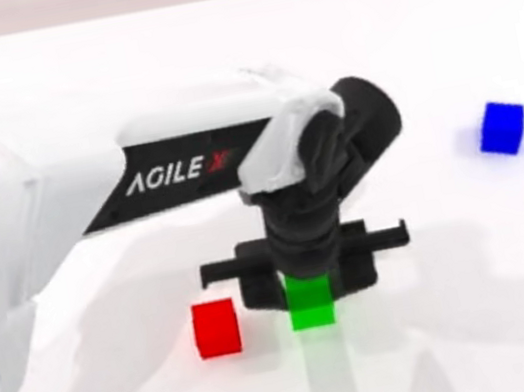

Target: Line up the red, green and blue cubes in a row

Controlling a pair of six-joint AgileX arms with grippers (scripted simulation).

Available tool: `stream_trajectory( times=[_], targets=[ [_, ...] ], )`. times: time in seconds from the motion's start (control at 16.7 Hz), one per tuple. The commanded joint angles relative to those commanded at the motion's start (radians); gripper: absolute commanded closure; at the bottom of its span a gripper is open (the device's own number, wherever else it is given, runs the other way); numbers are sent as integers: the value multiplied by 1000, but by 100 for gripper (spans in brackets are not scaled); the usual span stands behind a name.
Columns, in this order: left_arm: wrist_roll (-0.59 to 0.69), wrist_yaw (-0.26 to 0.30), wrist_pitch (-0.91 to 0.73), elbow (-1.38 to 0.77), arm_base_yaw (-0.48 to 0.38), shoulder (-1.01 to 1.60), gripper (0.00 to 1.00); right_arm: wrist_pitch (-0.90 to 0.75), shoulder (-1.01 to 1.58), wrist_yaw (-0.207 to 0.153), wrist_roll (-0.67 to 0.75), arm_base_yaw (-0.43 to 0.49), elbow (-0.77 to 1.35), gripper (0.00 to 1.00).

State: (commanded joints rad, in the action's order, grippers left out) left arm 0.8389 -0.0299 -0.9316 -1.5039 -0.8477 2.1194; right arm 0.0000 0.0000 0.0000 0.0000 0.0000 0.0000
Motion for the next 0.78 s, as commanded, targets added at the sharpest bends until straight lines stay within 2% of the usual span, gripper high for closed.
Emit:
stream_trajectory(
  times=[0.06,0.78],
  targets=[
    [0,0,0,0,0,0,100,0,0,0,0,0,0,0],
    [0,0,0,0,0,0,10,0,0,0,0,0,0,0]
  ],
)
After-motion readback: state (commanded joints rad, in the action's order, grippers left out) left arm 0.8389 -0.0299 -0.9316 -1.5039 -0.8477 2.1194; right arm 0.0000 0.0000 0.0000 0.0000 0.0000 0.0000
